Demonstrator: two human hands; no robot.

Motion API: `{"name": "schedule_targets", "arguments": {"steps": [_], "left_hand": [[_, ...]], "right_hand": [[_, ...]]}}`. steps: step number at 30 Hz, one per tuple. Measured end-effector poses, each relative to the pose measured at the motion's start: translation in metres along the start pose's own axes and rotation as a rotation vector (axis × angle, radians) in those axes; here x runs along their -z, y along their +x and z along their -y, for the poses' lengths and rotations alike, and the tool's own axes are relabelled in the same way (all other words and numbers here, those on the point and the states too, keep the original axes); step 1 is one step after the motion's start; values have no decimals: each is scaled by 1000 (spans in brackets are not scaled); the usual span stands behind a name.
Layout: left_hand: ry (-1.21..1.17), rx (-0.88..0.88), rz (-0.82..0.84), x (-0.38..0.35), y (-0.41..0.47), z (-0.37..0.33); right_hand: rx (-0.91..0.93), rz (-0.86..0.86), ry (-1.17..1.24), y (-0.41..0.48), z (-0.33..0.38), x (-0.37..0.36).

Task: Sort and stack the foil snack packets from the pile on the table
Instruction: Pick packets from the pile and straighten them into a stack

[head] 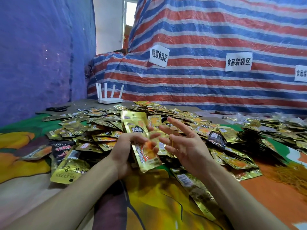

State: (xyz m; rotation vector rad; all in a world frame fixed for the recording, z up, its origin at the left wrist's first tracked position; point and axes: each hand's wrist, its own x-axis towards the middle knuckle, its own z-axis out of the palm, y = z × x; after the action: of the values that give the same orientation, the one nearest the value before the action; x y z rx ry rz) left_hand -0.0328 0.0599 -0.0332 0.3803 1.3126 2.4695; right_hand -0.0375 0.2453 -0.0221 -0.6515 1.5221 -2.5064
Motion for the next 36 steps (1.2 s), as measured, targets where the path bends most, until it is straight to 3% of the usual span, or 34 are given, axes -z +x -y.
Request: {"name": "schedule_targets", "arguments": {"steps": [4, 9, 14, 18, 25, 36], "left_hand": [[-131, -263, -204, 2, 4, -3], [-249, -361, -217, 10, 7, -7], [-116, -394, -215, 8, 9, -7], [86, -473, -291, 8, 5, -10], [170, -412, -211, -2, 1, -8], [30, -320, -166, -1, 2, -7]], "right_hand": [[-15, -67, -95, -2, -10, -5], [-74, -70, -277, -5, -32, -28], [114, -67, -539, -2, -48, -59], [183, -111, -491, 8, -56, -60], [151, -164, -424, 14, -58, -53], [194, -206, -378, 9, -63, -58]]}}
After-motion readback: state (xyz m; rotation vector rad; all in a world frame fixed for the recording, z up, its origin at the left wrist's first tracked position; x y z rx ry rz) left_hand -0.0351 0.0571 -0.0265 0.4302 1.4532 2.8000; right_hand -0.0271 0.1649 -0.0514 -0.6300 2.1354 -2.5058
